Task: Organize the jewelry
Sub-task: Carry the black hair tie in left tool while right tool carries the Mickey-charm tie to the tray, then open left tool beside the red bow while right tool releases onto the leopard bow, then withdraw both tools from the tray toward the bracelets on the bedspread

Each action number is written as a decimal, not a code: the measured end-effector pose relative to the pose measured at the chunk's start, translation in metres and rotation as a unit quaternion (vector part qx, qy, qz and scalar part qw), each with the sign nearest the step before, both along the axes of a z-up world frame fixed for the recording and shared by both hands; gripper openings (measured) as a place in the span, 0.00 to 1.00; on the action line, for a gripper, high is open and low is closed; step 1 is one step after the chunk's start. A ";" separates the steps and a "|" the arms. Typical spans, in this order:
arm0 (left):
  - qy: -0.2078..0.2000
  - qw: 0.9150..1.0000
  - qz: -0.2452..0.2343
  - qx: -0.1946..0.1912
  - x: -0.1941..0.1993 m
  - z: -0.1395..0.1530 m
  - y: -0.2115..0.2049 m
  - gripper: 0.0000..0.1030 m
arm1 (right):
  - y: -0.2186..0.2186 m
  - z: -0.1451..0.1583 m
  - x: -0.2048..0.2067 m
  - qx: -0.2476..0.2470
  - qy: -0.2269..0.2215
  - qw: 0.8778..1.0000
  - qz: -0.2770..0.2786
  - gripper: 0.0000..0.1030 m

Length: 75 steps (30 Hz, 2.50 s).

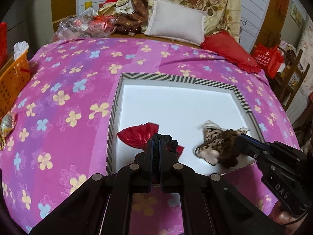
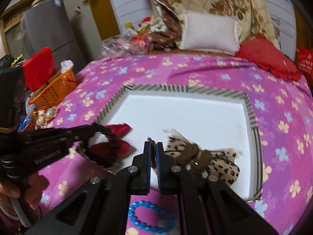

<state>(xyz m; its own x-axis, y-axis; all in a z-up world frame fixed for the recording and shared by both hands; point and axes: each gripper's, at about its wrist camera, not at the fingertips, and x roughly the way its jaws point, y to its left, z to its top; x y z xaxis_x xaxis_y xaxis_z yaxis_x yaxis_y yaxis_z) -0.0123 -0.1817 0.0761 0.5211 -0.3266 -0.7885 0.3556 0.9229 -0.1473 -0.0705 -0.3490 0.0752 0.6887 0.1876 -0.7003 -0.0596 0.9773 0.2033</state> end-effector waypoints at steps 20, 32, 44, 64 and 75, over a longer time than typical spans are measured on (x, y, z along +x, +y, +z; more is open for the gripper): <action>0.011 0.999 0.023 0.022 0.005 -0.026 0.002 0.00 | -0.019 -0.038 -0.001 -0.043 0.045 0.997 -0.039 0.19; -0.017 1.000 0.024 0.010 -0.014 -0.004 0.007 0.09 | -0.012 -0.007 -0.029 -0.030 0.010 0.999 -0.041 0.56; -0.057 0.997 0.040 0.027 -0.050 0.015 0.023 0.09 | 0.001 0.009 -0.061 -0.030 -0.003 0.999 -0.038 0.65; -0.077 0.995 0.040 0.052 -0.122 0.014 0.038 0.09 | 0.014 0.003 -0.122 -0.029 0.012 0.999 -0.045 0.74; -0.086 0.994 0.046 0.046 -0.154 0.020 0.050 0.09 | 0.023 0.007 -0.151 -0.034 0.011 0.999 -0.039 0.75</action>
<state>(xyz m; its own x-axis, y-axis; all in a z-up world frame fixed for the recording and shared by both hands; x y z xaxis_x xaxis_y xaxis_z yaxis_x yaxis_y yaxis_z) -0.1665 -0.1314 0.0959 0.6749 -0.2023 -0.7096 0.2815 0.9595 -0.0057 -0.2211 -0.3257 0.0821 0.6836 0.0849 -0.7249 0.0219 0.9904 0.1367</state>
